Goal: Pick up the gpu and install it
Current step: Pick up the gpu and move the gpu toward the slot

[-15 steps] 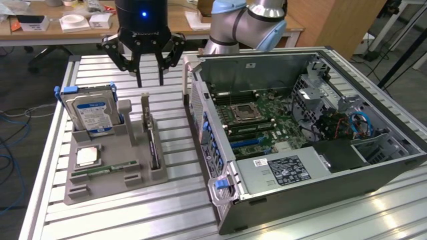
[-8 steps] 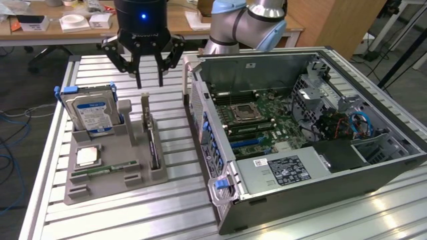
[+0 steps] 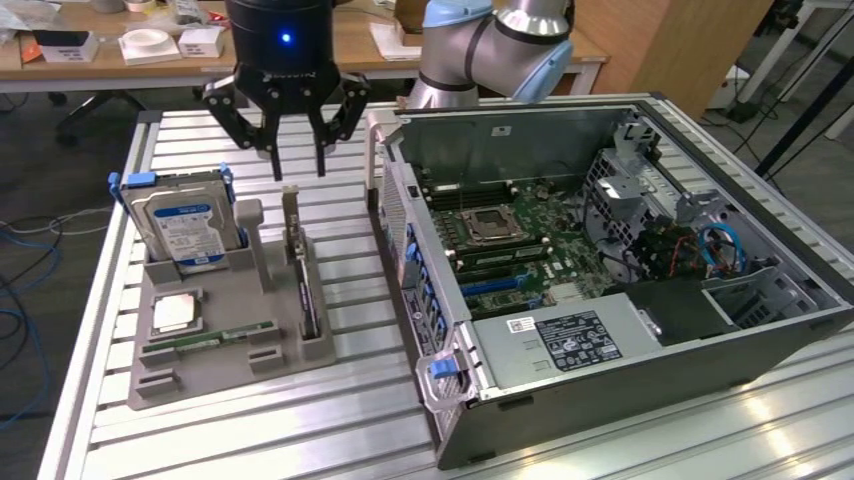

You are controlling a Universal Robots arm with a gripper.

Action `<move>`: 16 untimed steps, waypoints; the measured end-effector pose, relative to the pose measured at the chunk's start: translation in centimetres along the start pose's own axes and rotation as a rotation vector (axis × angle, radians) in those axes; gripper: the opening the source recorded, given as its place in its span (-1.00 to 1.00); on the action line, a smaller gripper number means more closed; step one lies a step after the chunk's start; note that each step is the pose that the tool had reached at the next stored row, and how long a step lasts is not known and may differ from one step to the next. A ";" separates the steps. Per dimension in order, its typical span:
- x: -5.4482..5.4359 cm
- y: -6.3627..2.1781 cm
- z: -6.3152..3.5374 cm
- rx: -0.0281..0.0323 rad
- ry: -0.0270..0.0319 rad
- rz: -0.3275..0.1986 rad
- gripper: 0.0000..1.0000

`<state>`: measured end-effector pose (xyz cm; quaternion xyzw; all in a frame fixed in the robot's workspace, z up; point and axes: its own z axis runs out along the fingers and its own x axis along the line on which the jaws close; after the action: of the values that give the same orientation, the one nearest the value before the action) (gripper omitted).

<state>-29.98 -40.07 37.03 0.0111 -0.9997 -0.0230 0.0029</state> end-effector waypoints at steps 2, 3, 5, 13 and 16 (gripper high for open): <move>0.0 -0.02 0.07 0.0001 0.0002 0.000 -0.06; 0.0 -0.04 0.10 0.0001 0.0002 0.000 -0.06; 0.1 -0.08 0.17 0.0001 0.0002 0.000 -0.06; 0.2 -0.28 0.44 0.0001 0.0002 -0.001 -0.06; 0.2 -0.35 0.55 0.0002 0.0002 -0.001 -0.06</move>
<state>-30.19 -40.40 36.46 0.0115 -0.9997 -0.0229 0.0030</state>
